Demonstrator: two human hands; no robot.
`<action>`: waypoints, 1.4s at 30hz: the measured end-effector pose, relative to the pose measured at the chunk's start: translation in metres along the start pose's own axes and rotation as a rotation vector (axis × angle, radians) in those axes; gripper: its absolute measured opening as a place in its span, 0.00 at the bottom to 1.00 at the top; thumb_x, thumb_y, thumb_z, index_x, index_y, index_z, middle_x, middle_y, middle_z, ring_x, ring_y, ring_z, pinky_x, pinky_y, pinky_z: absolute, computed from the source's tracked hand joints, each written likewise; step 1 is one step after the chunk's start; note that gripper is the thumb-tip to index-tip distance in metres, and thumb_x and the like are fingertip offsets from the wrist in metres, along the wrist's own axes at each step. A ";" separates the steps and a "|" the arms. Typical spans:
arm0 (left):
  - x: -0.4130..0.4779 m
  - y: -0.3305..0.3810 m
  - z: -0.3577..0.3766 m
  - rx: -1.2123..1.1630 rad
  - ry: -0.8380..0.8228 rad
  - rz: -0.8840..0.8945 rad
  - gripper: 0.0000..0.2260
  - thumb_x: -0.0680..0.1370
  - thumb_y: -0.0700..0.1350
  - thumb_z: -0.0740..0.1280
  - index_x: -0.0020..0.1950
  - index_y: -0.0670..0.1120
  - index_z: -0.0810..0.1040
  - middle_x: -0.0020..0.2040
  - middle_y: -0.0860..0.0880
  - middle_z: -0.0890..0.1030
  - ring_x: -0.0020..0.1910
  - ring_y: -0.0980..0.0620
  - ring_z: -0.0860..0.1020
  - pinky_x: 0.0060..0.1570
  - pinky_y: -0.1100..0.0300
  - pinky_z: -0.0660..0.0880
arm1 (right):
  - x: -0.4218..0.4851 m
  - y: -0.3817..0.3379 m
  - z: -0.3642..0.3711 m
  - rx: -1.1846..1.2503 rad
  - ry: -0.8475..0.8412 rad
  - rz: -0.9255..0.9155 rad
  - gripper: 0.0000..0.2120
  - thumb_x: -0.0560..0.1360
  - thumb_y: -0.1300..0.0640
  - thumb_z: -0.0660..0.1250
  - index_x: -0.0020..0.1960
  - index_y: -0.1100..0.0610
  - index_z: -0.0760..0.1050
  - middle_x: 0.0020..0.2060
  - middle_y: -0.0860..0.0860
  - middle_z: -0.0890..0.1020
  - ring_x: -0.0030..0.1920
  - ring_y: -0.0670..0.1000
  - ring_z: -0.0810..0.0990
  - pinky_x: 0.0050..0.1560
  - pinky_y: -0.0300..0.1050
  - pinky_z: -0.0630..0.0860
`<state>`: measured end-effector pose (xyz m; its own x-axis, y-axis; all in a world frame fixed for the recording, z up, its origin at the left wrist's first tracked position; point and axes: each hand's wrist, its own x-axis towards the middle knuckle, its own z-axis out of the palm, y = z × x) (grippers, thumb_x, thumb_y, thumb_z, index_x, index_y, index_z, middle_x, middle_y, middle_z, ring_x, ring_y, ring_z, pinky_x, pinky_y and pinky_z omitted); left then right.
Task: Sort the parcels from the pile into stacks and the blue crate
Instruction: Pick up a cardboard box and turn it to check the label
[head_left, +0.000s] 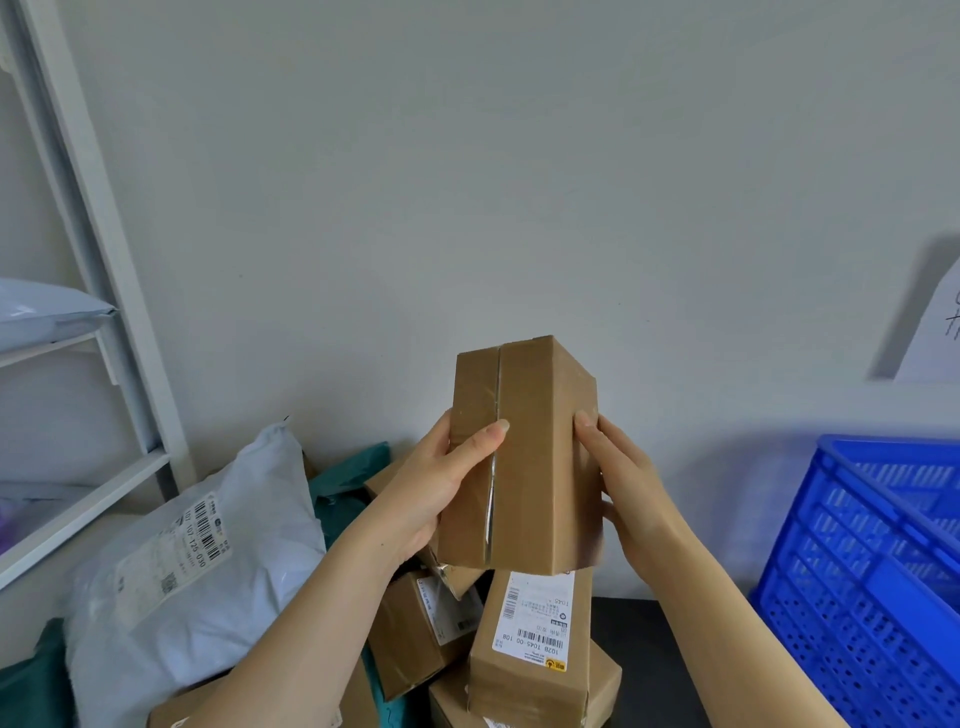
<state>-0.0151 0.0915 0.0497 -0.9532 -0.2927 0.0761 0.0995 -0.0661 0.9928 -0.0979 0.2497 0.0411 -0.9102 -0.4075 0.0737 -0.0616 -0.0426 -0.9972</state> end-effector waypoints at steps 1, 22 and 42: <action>0.002 -0.003 -0.002 -0.002 0.025 0.009 0.24 0.67 0.58 0.70 0.62 0.58 0.73 0.53 0.55 0.83 0.52 0.56 0.81 0.53 0.55 0.77 | 0.001 0.002 -0.001 0.011 0.023 0.012 0.08 0.77 0.43 0.62 0.56 0.38 0.74 0.53 0.40 0.78 0.54 0.42 0.75 0.58 0.46 0.68; -0.006 -0.027 -0.015 -0.509 0.086 -0.215 0.17 0.66 0.50 0.68 0.53 0.46 0.79 0.39 0.45 0.84 0.43 0.45 0.80 0.42 0.52 0.75 | -0.005 0.012 0.002 0.102 -0.003 0.151 0.19 0.79 0.46 0.62 0.68 0.48 0.72 0.61 0.50 0.79 0.62 0.53 0.76 0.63 0.52 0.74; -0.006 -0.030 -0.010 -0.476 0.074 -0.252 0.14 0.74 0.57 0.65 0.53 0.51 0.79 0.39 0.46 0.85 0.37 0.47 0.82 0.37 0.55 0.77 | -0.010 -0.003 0.005 0.330 -0.223 0.310 0.18 0.75 0.41 0.63 0.56 0.53 0.77 0.36 0.52 0.85 0.34 0.51 0.84 0.36 0.44 0.78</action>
<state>-0.0094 0.0860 0.0188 -0.9434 -0.2769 -0.1825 0.0051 -0.5625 0.8268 -0.0868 0.2491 0.0430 -0.7534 -0.6301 -0.1880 0.3630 -0.1601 -0.9179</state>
